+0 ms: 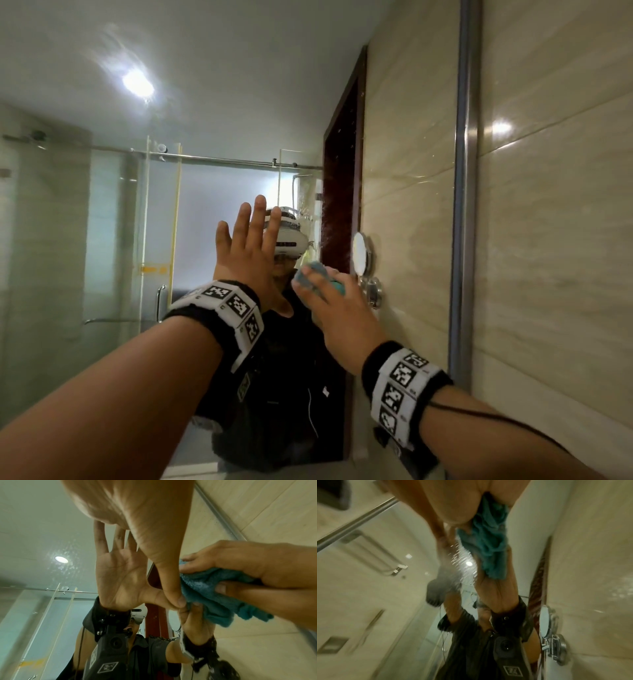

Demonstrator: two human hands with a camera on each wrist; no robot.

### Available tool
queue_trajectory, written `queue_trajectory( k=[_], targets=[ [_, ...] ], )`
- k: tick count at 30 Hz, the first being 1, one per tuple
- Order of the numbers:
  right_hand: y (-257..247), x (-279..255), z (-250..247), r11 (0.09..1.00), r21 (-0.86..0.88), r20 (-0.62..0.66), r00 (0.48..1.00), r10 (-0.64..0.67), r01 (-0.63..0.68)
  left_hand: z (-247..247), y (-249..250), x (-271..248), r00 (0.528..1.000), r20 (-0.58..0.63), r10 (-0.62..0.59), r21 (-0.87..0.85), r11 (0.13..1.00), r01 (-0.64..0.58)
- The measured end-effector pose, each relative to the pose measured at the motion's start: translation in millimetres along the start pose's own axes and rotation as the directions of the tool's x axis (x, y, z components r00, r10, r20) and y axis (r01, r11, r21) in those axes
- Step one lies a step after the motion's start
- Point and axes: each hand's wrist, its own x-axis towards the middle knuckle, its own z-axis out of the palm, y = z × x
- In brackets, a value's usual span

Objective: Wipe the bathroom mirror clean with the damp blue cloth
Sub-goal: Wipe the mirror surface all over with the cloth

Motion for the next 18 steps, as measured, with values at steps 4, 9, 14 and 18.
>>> queue_trajectory(
  k=[4,9,14,18],
  targets=[
    [32.8,39.2,-37.5,0.995,0.083,-0.069,0.995,0.066,-0.06,-19.2,-4.0,4.7,0.996,-0.087,0.025,0.053,0.998,-0.02],
    [50.4,99.5,-65.5,0.962,0.143,-0.221,0.94,0.26,-0.233,-53.5,-17.2,37.3,0.99,-0.14,-0.004,0.078,0.997,0.015],
    [37.7,98.8,-58.9,0.993,0.046,-0.153,0.983,-0.103,0.111,-68.1,-11.0,69.7,0.993,-0.1,0.056,0.066,0.997,-0.049],
    [51.0,124.4,-100.7,0.987,0.15,-0.223,0.97,0.094,-0.062,-64.8,-9.7,84.2,0.998,-0.036,0.047,-0.013,0.999,-0.048]
  ],
)
